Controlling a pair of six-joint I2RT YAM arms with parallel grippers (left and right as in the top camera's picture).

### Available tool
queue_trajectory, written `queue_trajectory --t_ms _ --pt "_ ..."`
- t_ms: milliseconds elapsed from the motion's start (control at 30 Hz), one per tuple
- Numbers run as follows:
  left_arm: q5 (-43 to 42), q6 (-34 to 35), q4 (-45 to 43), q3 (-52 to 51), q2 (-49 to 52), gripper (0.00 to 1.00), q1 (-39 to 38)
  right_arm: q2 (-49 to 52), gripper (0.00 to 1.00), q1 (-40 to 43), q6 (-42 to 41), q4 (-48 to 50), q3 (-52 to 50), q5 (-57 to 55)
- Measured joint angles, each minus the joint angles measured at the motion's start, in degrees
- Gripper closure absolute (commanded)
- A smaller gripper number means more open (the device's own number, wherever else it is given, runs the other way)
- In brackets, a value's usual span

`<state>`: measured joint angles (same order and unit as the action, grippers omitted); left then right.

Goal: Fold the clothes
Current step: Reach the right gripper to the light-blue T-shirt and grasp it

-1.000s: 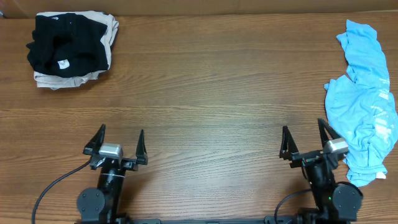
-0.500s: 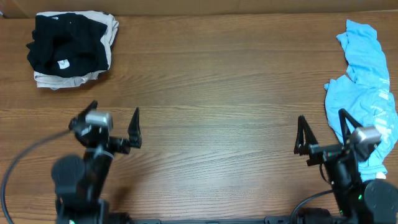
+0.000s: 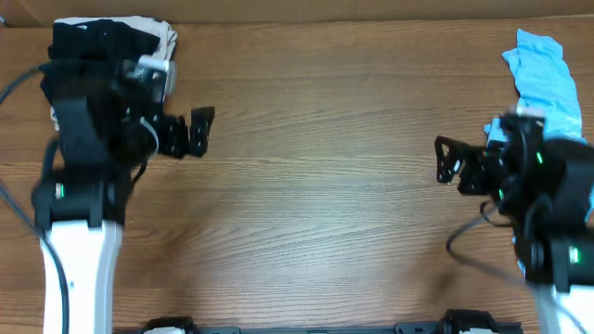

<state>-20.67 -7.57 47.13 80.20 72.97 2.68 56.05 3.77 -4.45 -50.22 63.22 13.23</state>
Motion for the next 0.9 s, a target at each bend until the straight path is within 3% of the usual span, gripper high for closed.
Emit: queue_trajectory --t_ms 400,500,700,900 --pt "-3.41 -0.35 3.72 4.52 19.19 0.00 0.00 22.49 0.02 0.00 -0.85 0.72 1.73 1.60" --pt "-4.98 -0.35 3.65 4.52 21.57 0.00 0.00 25.24 0.00 0.59 -6.05 0.66 1.73 -0.22" --pt "-7.48 -0.35 3.06 4.55 24.79 0.00 -0.07 25.86 0.00 9.22 -26.75 -7.19 1.70 -11.06" --pt "-8.13 -0.35 2.97 4.55 25.64 0.00 -0.44 25.86 0.00 22.60 -34.40 -9.79 0.83 -15.72"
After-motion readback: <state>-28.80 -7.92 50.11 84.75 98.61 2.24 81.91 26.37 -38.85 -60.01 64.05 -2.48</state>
